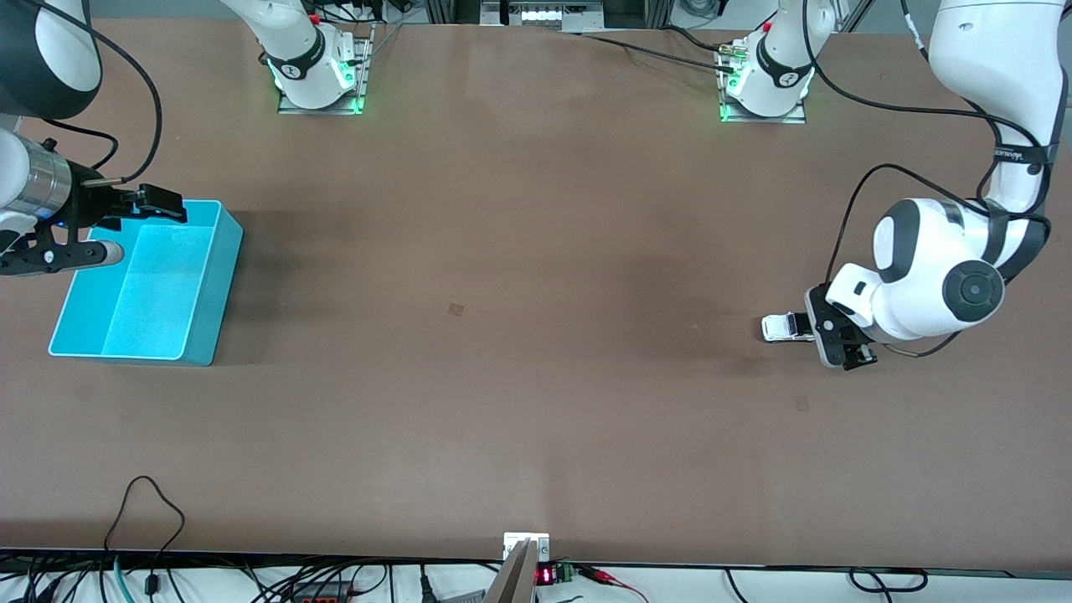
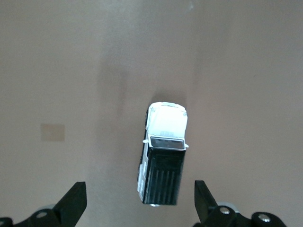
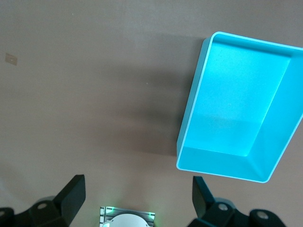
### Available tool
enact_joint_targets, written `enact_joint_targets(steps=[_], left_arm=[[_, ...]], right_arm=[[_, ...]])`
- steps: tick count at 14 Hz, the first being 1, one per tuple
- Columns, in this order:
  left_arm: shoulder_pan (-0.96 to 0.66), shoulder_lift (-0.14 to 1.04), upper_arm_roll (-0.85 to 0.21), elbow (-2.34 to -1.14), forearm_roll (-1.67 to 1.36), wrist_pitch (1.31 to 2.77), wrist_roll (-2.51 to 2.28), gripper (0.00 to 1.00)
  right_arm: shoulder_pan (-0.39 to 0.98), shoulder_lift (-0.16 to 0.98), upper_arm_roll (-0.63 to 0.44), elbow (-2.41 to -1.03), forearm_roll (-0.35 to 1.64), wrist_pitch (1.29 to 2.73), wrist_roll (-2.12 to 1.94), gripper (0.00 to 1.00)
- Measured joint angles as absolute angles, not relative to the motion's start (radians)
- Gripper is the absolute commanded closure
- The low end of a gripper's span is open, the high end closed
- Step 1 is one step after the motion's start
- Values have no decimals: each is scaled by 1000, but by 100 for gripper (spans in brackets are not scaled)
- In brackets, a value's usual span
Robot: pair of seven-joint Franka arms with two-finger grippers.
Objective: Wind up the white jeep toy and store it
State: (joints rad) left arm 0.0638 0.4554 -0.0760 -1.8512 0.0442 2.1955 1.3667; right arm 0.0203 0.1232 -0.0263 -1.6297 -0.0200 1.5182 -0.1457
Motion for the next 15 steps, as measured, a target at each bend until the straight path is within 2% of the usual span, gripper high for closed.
enact_joint_targets(steps=[6,10,15], left_arm=[[71,456,-75,-1937,44,2274,1447,0],[76,456,-75,-2001,44,2388,1482,0],[79,456,-75,-2034,44,2403,1498,0]], right_arm=[[32,126,-26,-1630,-20,1518,-146,0],[39,128,-26,-1630,-20,1518,-146,0],[42,128,-26,-1630,-20,1518,-146,0]])
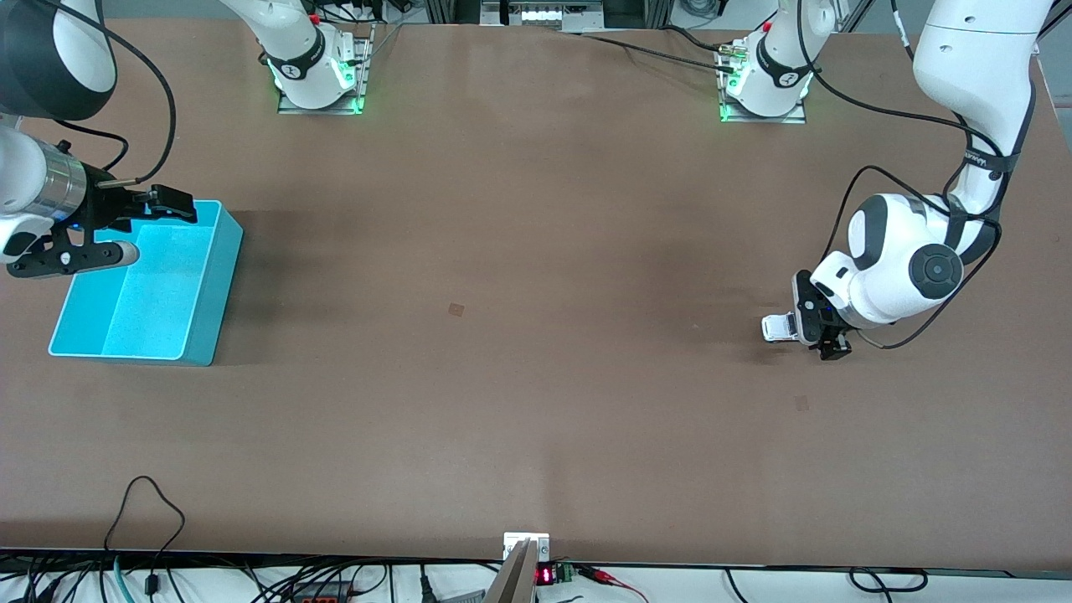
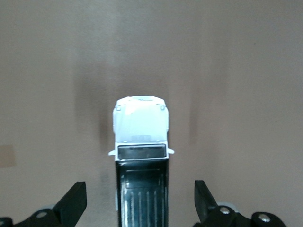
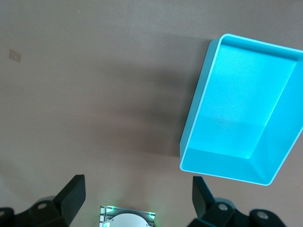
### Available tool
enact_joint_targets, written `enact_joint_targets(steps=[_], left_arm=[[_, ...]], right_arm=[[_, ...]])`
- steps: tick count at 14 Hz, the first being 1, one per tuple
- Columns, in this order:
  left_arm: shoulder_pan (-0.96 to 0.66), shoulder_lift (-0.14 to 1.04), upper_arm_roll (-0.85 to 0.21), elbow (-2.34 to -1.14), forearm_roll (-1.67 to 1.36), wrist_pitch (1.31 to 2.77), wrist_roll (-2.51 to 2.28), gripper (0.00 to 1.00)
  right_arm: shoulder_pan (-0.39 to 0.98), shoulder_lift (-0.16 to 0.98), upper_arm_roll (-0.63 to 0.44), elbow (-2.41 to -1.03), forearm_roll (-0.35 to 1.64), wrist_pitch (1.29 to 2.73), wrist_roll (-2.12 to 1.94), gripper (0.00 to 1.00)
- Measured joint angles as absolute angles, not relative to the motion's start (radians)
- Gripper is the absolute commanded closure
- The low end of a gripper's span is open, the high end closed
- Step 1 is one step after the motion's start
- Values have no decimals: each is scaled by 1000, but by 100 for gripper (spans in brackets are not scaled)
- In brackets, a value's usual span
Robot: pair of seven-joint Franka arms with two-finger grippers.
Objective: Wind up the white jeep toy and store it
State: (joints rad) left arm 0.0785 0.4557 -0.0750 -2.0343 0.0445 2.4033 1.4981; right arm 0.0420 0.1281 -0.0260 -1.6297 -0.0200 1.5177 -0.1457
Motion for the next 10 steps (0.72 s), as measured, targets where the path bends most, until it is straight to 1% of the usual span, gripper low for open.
enact_joint_targets(steps=[5,10], left_arm=[[85,456,-74,-2073,44,2433,1500,0],[97,456,-74,-2084,44,2435,1505,0]], right_arm=[[42,129,-26,-1630,-20,1518,-146,0],[42,129,-26,-1630,-20,1518,-146,0]])
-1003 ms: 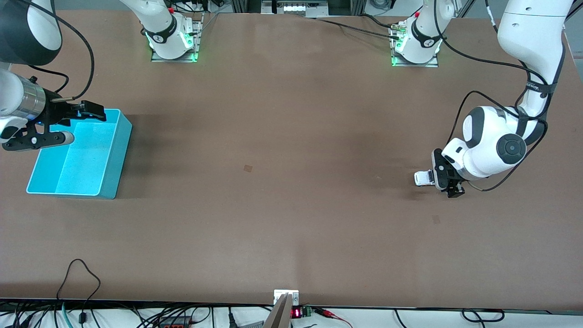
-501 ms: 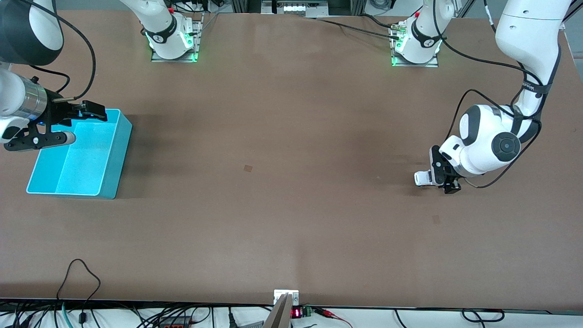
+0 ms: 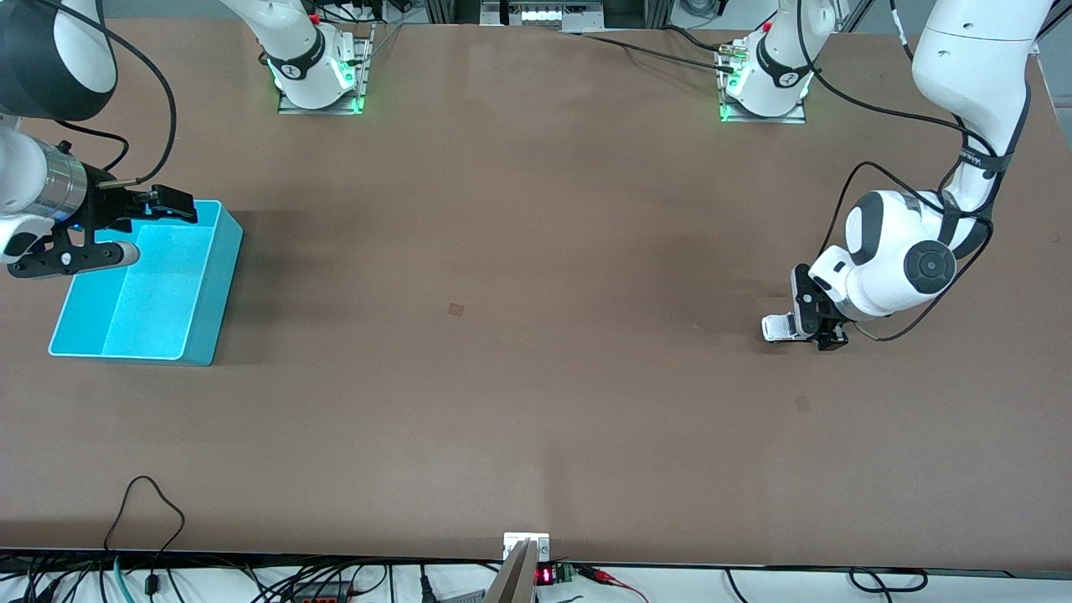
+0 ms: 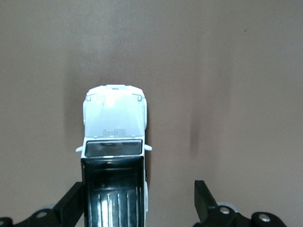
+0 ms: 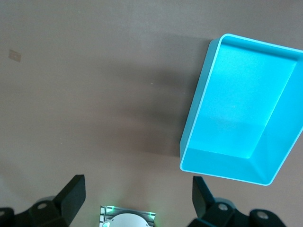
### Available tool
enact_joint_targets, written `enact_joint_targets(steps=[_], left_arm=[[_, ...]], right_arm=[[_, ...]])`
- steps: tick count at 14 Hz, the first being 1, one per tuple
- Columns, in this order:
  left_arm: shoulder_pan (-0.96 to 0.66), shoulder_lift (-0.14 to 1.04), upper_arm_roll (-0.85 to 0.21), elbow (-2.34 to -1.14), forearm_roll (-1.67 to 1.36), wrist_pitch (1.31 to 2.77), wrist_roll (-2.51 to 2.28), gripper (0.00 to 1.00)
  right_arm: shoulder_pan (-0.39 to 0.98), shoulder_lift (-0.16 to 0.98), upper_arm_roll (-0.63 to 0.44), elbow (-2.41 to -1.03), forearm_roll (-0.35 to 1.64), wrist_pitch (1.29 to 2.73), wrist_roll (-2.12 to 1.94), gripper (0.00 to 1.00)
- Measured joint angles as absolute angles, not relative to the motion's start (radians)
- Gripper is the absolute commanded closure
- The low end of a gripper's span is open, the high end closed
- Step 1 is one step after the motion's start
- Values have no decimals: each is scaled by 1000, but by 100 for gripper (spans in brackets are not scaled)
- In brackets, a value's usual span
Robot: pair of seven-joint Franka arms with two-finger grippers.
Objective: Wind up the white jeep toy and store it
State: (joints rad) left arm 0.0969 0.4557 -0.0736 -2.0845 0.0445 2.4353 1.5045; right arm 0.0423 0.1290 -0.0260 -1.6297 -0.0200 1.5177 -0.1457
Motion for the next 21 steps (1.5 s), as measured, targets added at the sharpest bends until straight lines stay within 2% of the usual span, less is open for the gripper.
enact_joint_targets(steps=[4,10,14,15,16,20,21], left_arm=[[98,456,-74,-2086,45,2457,1511,5],[98,456,-78,-2092,45,2491,1520,8],[98,461,-78,-2096,45,2507,1521,22],[98,464,-78,-2096,45,2510,1521,26],[98,467,-78,-2096,45,2512,1521,37],[98,468,-79,-2096,45,2517,1528,54],[98,468,-79,-2096,45,2517,1544,55]], right_arm=[[46,129,-26,-1630,-20,1518,-146,0],[47,129,-26,-1630,-20,1518,-146,0],[47,129,-26,-1630,-20,1518,-146,0],[47,129,-26,-1630,-20,1518,-146,0],[47,129,-26,-1630,-20,1518,-146,0],[48,129,-26,-1630,-20,1518,-146,0],[48,129,-26,-1630,-20,1518,-146,0]])
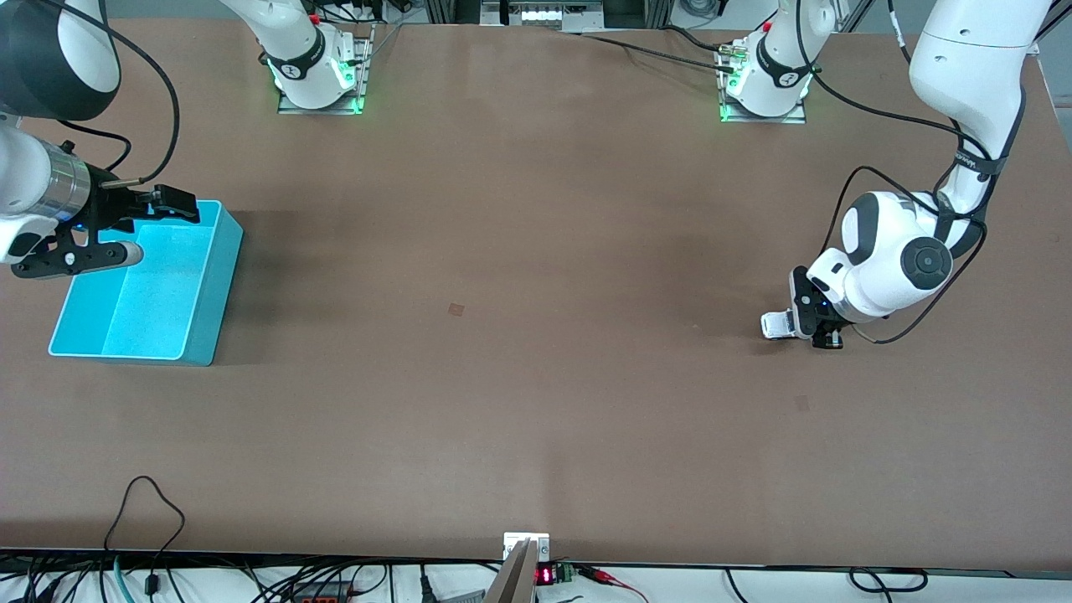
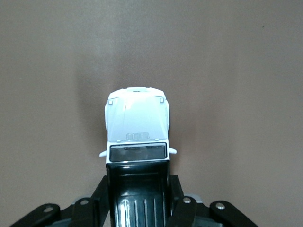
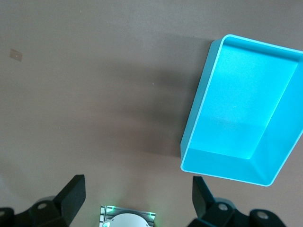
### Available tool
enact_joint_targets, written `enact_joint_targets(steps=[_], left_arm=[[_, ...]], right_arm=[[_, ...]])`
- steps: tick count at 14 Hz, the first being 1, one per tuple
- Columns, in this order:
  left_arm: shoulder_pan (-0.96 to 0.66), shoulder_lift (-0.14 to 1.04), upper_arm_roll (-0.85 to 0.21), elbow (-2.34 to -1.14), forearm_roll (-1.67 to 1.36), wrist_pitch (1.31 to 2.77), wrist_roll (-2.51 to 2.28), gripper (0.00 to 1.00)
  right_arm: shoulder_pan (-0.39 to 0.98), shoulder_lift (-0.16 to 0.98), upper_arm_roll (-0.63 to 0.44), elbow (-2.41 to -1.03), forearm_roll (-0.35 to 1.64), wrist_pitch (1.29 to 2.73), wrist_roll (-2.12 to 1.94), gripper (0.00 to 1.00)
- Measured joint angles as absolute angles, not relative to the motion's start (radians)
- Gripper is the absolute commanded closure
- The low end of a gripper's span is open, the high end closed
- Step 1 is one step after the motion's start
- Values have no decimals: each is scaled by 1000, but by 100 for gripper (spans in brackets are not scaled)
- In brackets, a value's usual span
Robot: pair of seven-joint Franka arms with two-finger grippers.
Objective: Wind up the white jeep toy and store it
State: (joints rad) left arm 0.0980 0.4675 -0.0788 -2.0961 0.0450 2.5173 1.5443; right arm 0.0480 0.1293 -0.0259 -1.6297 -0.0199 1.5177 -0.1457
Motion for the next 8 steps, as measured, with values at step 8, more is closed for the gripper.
enact_joint_targets(steps=[8], left_arm=[[98,464,-79,-2101,45,2516,1613,69]], right_arm=[[49,129,-26,-1630,-20,1518,-146,0]])
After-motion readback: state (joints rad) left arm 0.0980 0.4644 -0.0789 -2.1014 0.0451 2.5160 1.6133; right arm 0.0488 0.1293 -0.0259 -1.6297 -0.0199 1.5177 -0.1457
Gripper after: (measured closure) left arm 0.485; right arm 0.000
